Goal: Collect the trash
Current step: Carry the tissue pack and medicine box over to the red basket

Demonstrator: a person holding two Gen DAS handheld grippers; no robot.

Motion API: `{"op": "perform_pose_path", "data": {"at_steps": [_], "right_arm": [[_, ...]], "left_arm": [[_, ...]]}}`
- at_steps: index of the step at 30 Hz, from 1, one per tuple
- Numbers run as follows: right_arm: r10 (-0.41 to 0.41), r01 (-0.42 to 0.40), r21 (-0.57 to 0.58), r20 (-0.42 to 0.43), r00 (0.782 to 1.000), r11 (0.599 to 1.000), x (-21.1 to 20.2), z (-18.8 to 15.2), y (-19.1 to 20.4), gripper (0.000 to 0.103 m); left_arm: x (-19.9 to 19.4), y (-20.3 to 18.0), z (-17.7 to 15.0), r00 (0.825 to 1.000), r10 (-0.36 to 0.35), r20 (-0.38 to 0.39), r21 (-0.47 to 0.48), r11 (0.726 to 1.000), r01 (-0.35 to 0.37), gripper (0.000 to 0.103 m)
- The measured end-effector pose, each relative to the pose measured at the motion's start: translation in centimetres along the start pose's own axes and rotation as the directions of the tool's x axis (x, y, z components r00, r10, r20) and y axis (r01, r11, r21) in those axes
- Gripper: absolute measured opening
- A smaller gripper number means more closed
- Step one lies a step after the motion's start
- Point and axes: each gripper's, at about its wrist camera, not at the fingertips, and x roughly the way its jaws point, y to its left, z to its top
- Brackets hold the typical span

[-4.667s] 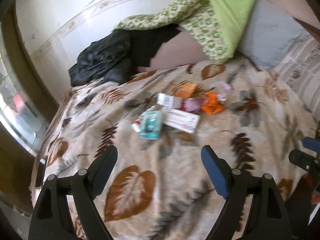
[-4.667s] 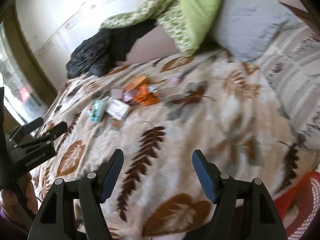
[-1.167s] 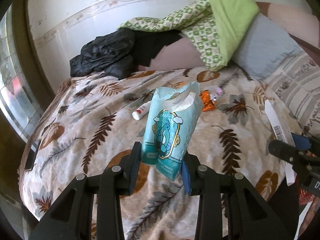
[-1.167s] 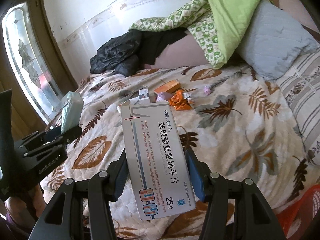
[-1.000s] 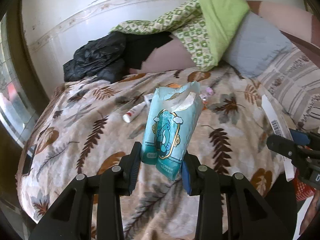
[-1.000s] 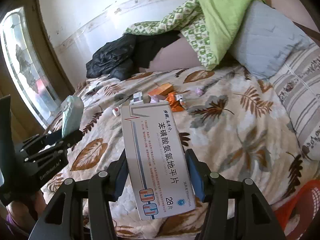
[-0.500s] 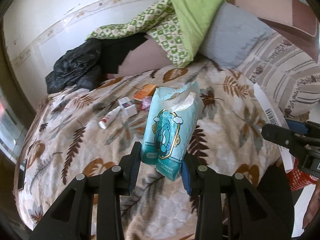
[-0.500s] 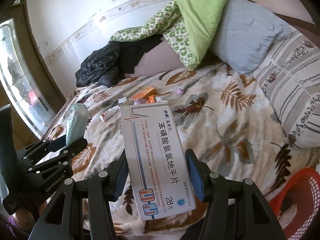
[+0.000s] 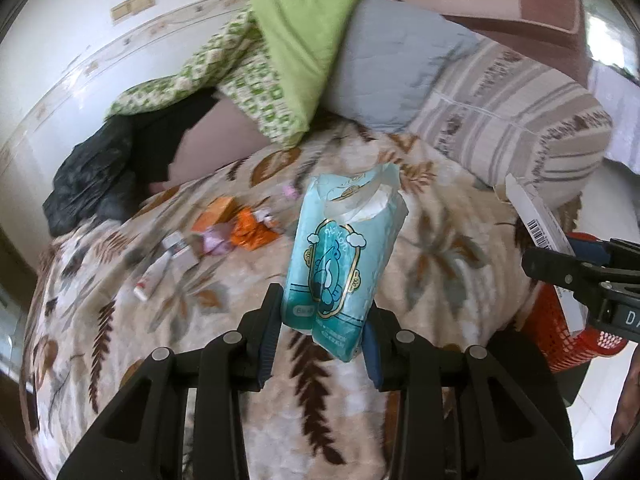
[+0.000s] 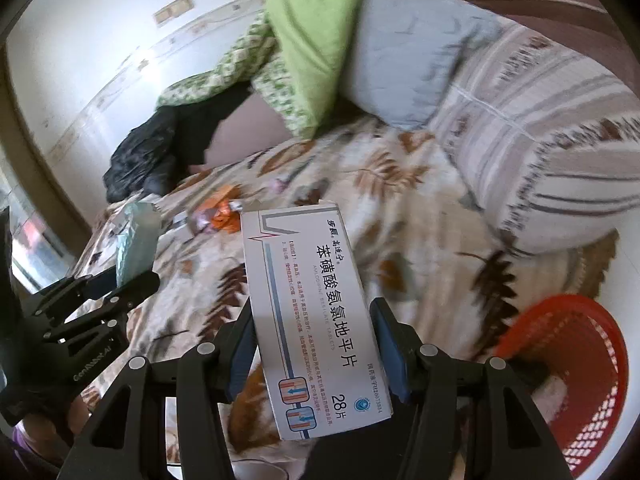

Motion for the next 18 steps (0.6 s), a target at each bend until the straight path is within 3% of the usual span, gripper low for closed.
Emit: {"op": "perform_pose_path", "data": {"at_steps": [10,16,18], "right_arm": [[-0.138,0.133,0.128,0.032,0.990,0.983,-3.8,-1.3,-6.6,0.058],[-0.215,0.205,0.206,0.028,0.976,0.957,-5.9,-2.5,-10.8,0.058],[-0.240,0.228,0.228,0.027,0.970,0.947,-6.5,-2.9,-12.0,0.058]], "left_arm": [[0.6,-6.8,2.1,0.988,-0.156,-0.003,0.103,0.982,0.155,0.035],[0.8,-11.5,3.8,0.961,-0.275,-0.016,0.169,0.947,0.273,0.035],[1.0,-13.5,4.5,0.944,-0.329,-0.032,0.178,0.927,0.329,0.035]]}}
